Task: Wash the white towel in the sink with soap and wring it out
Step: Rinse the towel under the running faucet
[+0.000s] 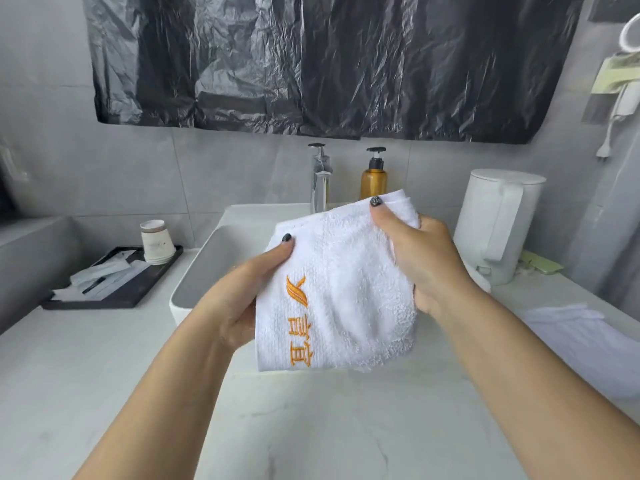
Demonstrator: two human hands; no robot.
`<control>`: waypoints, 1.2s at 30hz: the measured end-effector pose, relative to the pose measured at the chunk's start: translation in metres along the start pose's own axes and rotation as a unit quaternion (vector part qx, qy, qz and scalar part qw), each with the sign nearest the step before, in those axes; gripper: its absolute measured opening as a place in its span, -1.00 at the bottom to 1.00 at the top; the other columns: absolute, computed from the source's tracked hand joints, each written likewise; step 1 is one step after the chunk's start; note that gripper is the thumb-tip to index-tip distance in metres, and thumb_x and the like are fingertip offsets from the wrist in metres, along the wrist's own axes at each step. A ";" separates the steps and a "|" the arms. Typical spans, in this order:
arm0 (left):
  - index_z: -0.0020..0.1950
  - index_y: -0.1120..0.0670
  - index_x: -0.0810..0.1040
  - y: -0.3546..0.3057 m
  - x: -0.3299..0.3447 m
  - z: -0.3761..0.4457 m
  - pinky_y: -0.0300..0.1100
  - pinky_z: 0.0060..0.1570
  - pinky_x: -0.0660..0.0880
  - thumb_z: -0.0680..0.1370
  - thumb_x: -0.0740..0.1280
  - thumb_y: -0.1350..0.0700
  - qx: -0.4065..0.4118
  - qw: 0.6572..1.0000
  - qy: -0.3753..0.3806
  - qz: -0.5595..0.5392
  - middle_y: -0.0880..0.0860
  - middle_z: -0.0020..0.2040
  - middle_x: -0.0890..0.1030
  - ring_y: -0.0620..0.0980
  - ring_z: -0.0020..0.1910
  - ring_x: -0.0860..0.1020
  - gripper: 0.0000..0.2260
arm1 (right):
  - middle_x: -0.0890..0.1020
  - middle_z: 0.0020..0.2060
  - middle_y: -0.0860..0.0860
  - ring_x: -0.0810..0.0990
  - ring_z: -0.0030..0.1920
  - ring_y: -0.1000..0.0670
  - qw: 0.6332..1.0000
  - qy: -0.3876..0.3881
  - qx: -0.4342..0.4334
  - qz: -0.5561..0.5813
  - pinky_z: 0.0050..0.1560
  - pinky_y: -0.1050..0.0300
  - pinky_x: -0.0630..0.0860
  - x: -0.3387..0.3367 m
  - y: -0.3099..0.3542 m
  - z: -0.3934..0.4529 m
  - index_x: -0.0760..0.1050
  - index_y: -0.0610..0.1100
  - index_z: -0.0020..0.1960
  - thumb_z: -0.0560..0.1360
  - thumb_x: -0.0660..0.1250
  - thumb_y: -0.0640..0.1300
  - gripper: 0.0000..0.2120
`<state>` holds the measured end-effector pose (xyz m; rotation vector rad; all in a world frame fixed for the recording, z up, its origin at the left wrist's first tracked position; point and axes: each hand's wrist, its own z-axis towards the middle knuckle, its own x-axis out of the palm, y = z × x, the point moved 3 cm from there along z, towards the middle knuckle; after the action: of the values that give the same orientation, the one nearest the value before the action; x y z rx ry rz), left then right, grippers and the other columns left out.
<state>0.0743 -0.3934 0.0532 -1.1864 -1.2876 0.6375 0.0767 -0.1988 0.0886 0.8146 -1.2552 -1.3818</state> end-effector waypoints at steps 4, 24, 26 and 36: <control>0.08 0.00 0.58 0.022 -0.019 -0.025 -0.06 -0.12 0.61 0.65 0.28 0.10 0.128 0.980 -0.103 0.114 0.00 -0.12 0.73 -0.05 -0.21 0.69 -0.90 | 0.33 -0.46 0.04 0.33 -0.39 0.03 0.993 0.009 0.065 -0.100 -0.31 0.16 0.27 -0.001 -0.032 -0.032 0.37 -0.06 -0.25 0.52 0.38 0.11 -0.67; -0.01 0.04 0.60 0.019 -0.288 -0.113 -0.05 -0.01 0.50 0.60 0.35 -0.06 -0.074 0.818 -0.307 0.481 0.11 -0.05 0.69 0.12 -0.09 0.63 -0.82 | 0.65 0.04 -0.12 0.65 -0.02 -0.07 0.922 0.241 0.285 -0.101 -0.21 0.18 0.48 0.230 -0.190 -0.122 0.50 -0.24 0.19 0.38 0.56 -0.13 -0.55; -0.04 0.09 0.57 0.018 -0.303 -0.109 -0.04 -0.07 0.45 0.59 0.34 -0.08 -0.060 0.775 -0.320 0.542 0.12 -0.06 0.67 0.12 -0.10 0.60 -0.76 | 0.59 0.08 -0.08 0.60 0.09 -0.09 0.931 0.232 0.228 -0.167 -0.12 0.15 0.47 0.243 -0.191 -0.120 0.44 -0.22 0.21 0.41 0.52 -0.04 -0.52; 0.24 0.08 0.46 0.051 -0.264 -0.105 0.01 0.11 0.42 0.64 0.05 0.08 0.018 0.643 -0.240 0.727 0.02 0.25 0.50 0.13 0.31 0.46 -0.73 | -0.03 0.58 -0.16 -0.15 0.57 -0.10 0.806 0.346 -0.143 -0.458 0.53 0.04 -0.21 0.243 -0.199 -0.155 -0.02 -0.28 0.57 0.65 0.07 -0.10 -0.43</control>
<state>0.1233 -0.6449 -0.0799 -1.9842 -0.3727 2.2485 0.1209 -0.4914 -0.0982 1.6275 -0.0072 -1.6859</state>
